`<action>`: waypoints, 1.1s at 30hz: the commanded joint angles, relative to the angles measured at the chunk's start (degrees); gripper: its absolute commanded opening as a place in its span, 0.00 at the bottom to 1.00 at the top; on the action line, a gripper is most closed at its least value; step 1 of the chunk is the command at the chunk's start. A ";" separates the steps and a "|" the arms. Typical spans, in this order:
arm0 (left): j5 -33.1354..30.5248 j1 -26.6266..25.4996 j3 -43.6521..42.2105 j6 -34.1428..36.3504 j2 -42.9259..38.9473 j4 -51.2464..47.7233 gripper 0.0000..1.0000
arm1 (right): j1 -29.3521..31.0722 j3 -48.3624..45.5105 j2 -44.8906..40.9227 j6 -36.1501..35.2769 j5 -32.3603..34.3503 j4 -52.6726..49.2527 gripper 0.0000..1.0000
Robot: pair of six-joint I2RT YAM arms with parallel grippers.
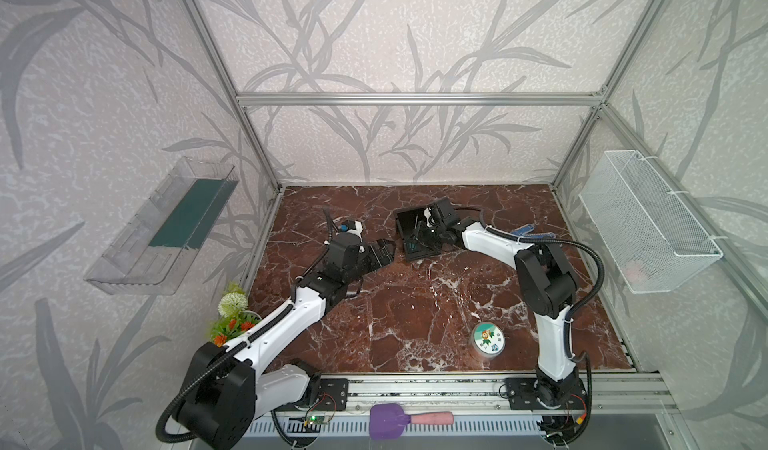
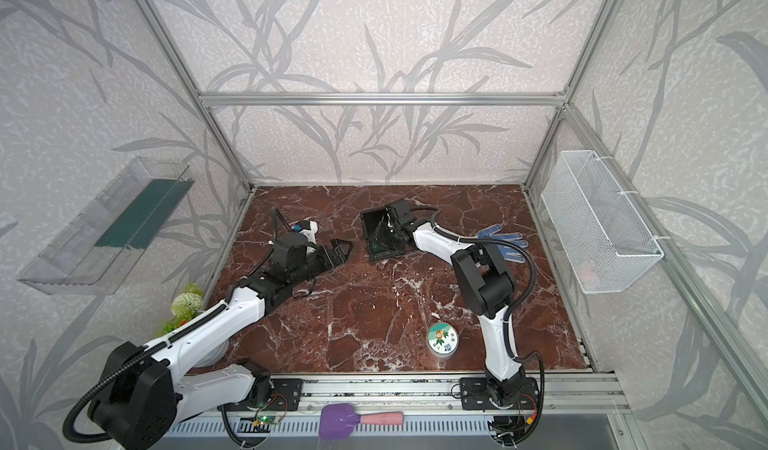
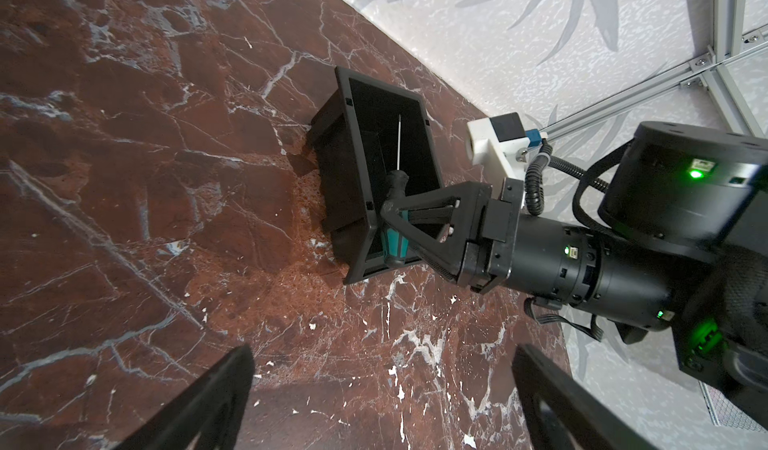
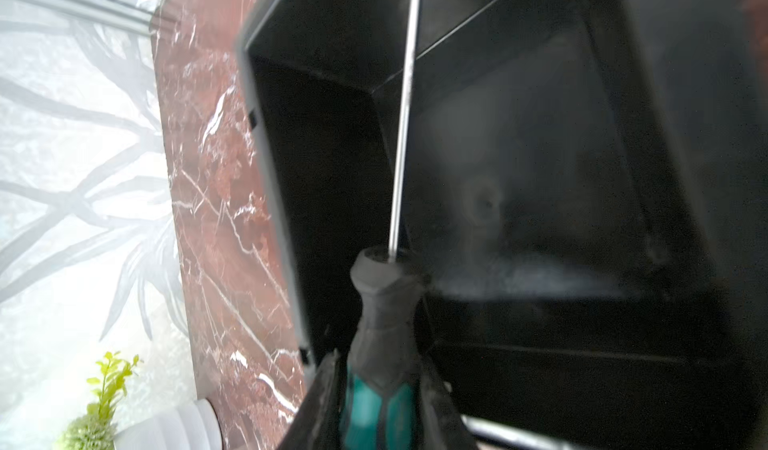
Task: Put the screwdriver in the bin
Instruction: 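Lower the screwdriver into the bin and open the right gripper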
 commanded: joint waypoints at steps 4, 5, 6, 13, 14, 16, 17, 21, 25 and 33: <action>0.62 0.48 -0.52 -0.16 1.14 2.53 0.99 | -0.48 3.33 2.79 0.69 0.73 -0.04 0.15; 0.71 0.45 -0.61 -0.17 1.22 2.57 0.99 | -0.48 3.33 3.06 0.82 0.96 -0.10 0.15; 0.91 0.46 -0.54 -0.24 1.27 2.58 0.99 | -0.42 3.24 3.29 0.99 1.02 0.23 0.15; 0.43 0.46 -1.08 0.05 0.46 1.94 0.99 | -0.62 3.32 4.79 1.57 1.53 0.74 0.19; 0.25 0.46 -1.27 0.05 0.15 1.94 0.99 | -0.65 3.33 4.95 1.67 1.69 0.82 0.22; 0.13 0.45 -1.52 -0.01 -0.15 2.01 0.99 | -0.61 3.39 5.06 1.90 1.97 0.74 0.27; -0.04 0.45 -1.71 -0.04 -0.21 2.10 0.99 | -0.65 3.48 5.20 2.07 1.88 0.74 0.28; -0.07 0.50 -1.67 0.05 -0.23 2.17 0.99 | -0.61 4.62 5.28 2.10 2.03 -0.06 0.33; 0.04 0.45 -1.59 0.14 -0.31 2.14 0.99 | -0.63 5.43 4.87 1.84 2.53 -1.05 0.36; 0.21 0.46 -1.58 0.33 -1.09 1.31 0.99 | -0.53 5.31 1.98 0.96 1.67 -1.45 0.37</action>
